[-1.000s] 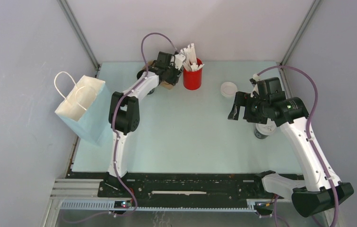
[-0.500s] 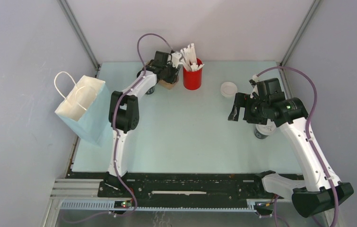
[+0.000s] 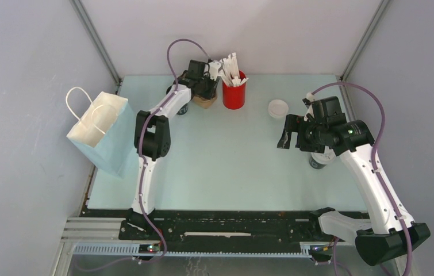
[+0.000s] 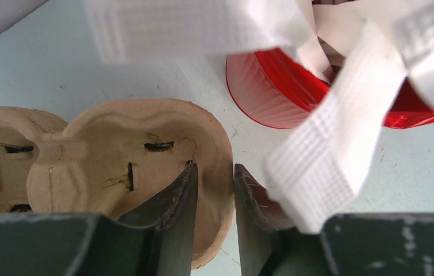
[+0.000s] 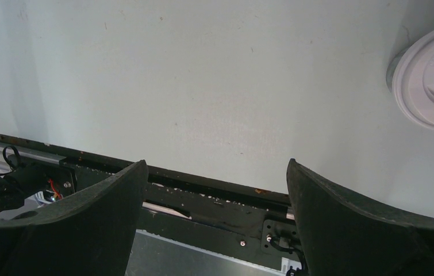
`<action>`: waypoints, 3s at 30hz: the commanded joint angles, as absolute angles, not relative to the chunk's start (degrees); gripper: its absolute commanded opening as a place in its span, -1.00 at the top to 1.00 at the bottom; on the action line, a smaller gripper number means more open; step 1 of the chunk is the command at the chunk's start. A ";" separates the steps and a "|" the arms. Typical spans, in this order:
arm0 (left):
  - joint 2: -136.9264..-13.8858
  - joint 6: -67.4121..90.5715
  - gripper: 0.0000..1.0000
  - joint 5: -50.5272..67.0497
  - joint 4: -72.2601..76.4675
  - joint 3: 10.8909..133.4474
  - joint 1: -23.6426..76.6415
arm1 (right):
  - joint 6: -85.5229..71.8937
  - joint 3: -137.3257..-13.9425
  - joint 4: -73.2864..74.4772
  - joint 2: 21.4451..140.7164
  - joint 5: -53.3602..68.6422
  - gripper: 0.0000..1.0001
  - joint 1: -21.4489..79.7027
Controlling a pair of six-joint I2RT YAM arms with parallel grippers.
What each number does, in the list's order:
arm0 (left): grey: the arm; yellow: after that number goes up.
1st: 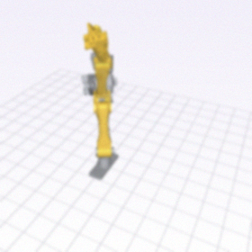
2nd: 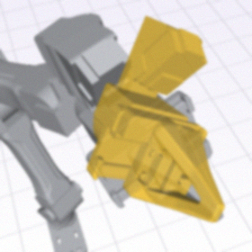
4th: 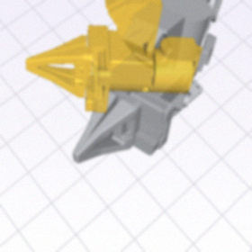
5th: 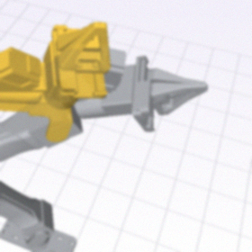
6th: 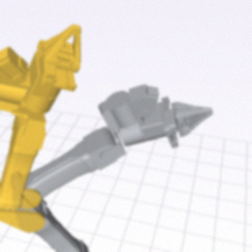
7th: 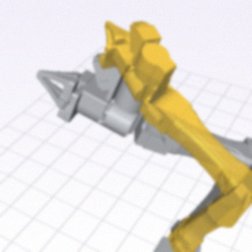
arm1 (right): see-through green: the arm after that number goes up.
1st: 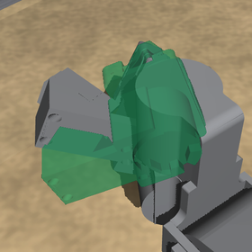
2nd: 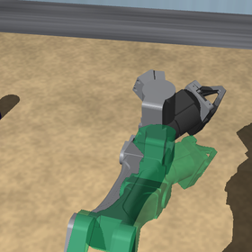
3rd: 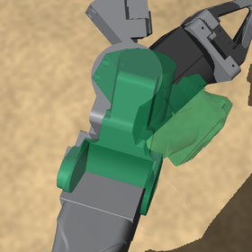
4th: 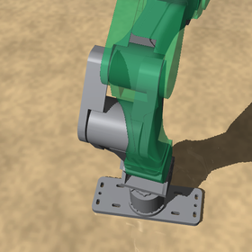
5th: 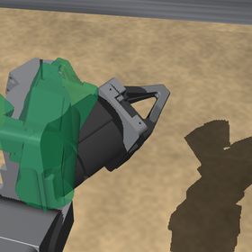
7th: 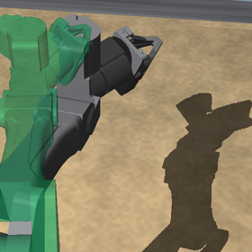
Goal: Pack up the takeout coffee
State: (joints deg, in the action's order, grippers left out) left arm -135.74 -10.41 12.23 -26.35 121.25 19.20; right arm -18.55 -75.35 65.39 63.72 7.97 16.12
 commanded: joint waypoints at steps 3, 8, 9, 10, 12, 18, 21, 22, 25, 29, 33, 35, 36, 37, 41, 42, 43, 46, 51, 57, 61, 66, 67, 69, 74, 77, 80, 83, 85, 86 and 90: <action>-136.49 -10.00 0.37 13.27 -28.08 125.57 18.90 | -18.19 -75.16 63.81 62.30 7.52 -0.98 16.51; -136.67 -9.87 0.17 12.29 -29.01 125.68 18.90 | -18.17 -75.15 63.70 62.36 7.39 -0.98 16.52; -136.67 -9.85 0.16 12.23 -29.41 125.84 18.94 | -18.23 -75.19 63.60 62.40 7.38 -0.98 16.52; -136.67 -9.84 0.15 12.17 -29.55 125.88 18.90 | -18.14 -75.15 63.49 62.40 7.49 -0.98 16.52; -136.75 -9.64 0.15 11.84 -29.91 125.86 18.90 | -18.19 -75.15 63.28 62.39 7.64 -0.98 16.58; -137.37 -9.53 0.30 11.61 -30.67 126.92 18.90 | -18.26 -74.82 62.72 62.84 7.82 -0.98 16.79; -137.14 -9.65 0.35 11.78 -30.55 126.76 18.90 | -18.42 -74.69 62.47 62.67 7.98 -0.98 17.01; -137.05 -9.71 0.35 12.24 -30.46 126.64 18.90 | -18.38 -74.56 62.55 62.67 8.00 -0.98 17.05; -137.01 -9.38 0.28 12.82 -29.94 126.58 18.90 | -18.08 -74.46 62.77 62.60 7.68 -0.98 17.05; -137.00 -8.21 0.28 14.55 -29.11 126.45 18.82 | -17.77 -74.05 62.83 62.41 7.56 -0.98 17.05; -136.97 -6.30 0.29 16.15 -27.81 125.95 18.59 | -17.66 -73.60 62.84 62.30 7.77 -0.98 17.05; -136.73 -5.54 0.30 16.52 -27.15 125.42 18.30 | -17.50 -73.60 62.80 62.31 7.95 -0.98 17.05; -136.68 -5.27 0.31 16.72 -26.98 125.32 18.14 | -17.41 -73.67 62.77 62.25 7.99 -0.98 17.05; -136.67 -5.12 0.32 16.92 -26.86 125.23 18.03 | -17.33 -73.65 62.76 62.23 8.04 -0.98 16.98; -136.67 -4.85 0.37 17.17 -26.81 125.17 17.76 | -16.99 -73.56 62.83 62.38 8.09 -0.98 16.96; -136.62 -4.91 0.39 17.15 -26.81 125.10 17.75 | -16.90 -73.56 62.84 62.40 8.09 -0.98 16.96; -136.54 -4.95 0.41 17.28 -26.81 124.98 17.78 | -16.80 -73.56 62.76 62.48 8.09 -0.98 16.96; -136.07 -5.01 0.47 16.95 -26.81 124.53 17.75 | -16.54 -73.61 62.75 62.58 8.17 -0.98 16.96; -130.77 -5.67 0.67 11.15 -23.88 119.40 18.55 | -16.43 -73.65 62.04 62.50 9.03 -0.98 16.96; -125.90 -7.91 0.80 6.20 -22.57 116.59 19.58 | -16.68 -74.08 61.87 62.49 10.04 -0.98 16.90; -125.38 -11.08 0.96 2.09 -24.14 117.34 21.44 | -16.53 -74.26 61.96 62.41 10.11 -0.98 16.83; -125.31 -12.30 1.00 1.51 -26.04 117.98 22.06 | -16.37 -74.29 62.14 62.08 10.03 -0.98 16.70; -125.36 -12.18 1.00 1.96 -26.29 117.98 22.06 | -16.23 -74.31 62.14 62.05 9.87 -0.98 16.70; -125.42 -11.88 1.00 3.20 -26.61 118.00 22.06 | -16.01 -74.27 62.37 61.80 9.64 -0.98 16.64; -124.87 -12.06 1.00 0.25 -26.25 116.81 22.97 | -15.82 -74.28 62.88 61.44 9.32 -0.98 16.57; -123.95 -14.16 1.00 -6.23 -24.20 114.54 24.60 | -15.58 -74.27 63.13 61.14 9.11 -0.98 16.52; -123.50 -16.44 1.00 -10.80 -23.01 112.93 26.10 | -15.40 -74.17 63.70 61.02 8.54 -0.98 16.52; -123.27 -18.58 1.00 -15.33 -21.11 110.80 27.69 | -15.61 -73.65 63.64 60.46 8.67 -0.98 16.52; -122.99 -19.69 1.00 -18.01 -19.66 109.36 28.58 | -15.73 -73.37 63.72 60.14 8.74 -0.98 16.61; -122.79 -20.14 1.00 -19.10 -19.06 108.67 28.91 | -15.81 -73.38 63.72 60.08 8.74 -0.98 16.61; -121.54 -21.26 1.00 -21.73 -15.78 105.82 29.97 | -15.90 -73.00 63.70 59.94 8.68 -0.98 16.61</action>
State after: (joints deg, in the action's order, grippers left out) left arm -128.33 -18.28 -15.68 -21.91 108.01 29.23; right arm -16.75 -73.43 63.68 61.14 9.10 16.62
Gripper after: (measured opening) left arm 0.219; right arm 0.990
